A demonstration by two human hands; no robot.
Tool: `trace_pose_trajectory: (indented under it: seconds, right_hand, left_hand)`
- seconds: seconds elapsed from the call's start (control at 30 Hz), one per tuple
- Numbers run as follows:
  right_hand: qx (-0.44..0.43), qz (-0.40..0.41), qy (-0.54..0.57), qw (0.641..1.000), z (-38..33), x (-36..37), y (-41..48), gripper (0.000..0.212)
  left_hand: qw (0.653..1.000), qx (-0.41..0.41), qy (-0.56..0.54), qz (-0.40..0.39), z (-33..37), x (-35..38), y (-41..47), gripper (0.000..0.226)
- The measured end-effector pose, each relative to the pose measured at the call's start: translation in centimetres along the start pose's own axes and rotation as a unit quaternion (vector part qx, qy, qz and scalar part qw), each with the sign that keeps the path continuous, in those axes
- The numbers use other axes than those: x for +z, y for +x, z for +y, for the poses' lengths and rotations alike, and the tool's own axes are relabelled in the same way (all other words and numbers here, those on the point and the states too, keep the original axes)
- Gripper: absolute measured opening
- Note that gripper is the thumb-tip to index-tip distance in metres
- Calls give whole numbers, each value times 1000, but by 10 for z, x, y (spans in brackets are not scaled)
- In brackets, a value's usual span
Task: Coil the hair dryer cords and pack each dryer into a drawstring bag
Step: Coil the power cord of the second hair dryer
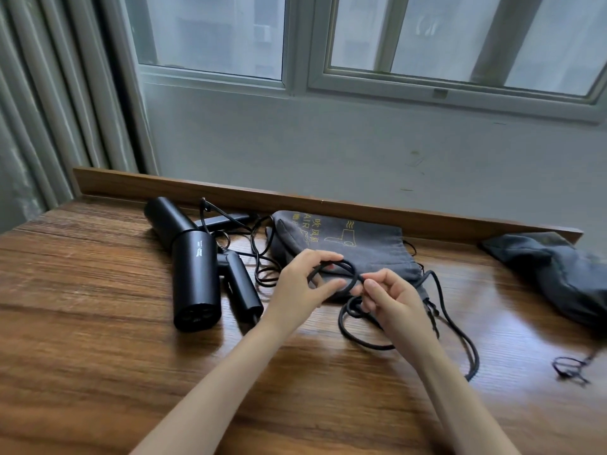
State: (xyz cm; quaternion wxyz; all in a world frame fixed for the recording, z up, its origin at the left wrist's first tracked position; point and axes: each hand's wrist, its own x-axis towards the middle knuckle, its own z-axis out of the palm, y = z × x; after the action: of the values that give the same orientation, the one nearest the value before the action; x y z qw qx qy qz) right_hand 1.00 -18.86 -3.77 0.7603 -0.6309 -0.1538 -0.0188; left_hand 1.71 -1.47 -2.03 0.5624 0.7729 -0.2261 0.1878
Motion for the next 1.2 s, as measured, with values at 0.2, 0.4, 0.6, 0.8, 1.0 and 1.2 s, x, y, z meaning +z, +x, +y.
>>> trace_pose_trajectory:
  seconds: [0.2, 0.4, 0.6, 0.8, 1.0, 1.2]
  right_hand:
    - [45, 14, 47, 998, -2, 15, -1, 23]
    - [48, 73, -88, 992, 6, 16, -2, 40]
    - [63, 27, -67, 995, 9, 22, -4, 30]
    - [10, 98, -152, 983, 6, 18, -10, 17]
    - [-175, 109, -575, 791, 3, 21, -14, 36]
    - [-218, 66, -580, 782, 8, 25, -16, 25]
  left_hand:
    - [980, 120, 161, -2, -4, 12, -7, 21]
    - [941, 210, 247, 96, 4, 14, -11, 15]
    - [926, -80, -206, 306, 2, -18, 1, 21]
    - [947, -132, -180, 233, -1, -12, -3, 38]
    - [939, -104, -291, 152, 7, -6, -3, 38]
    - [897, -131, -411, 91, 7, -9, -2, 36]
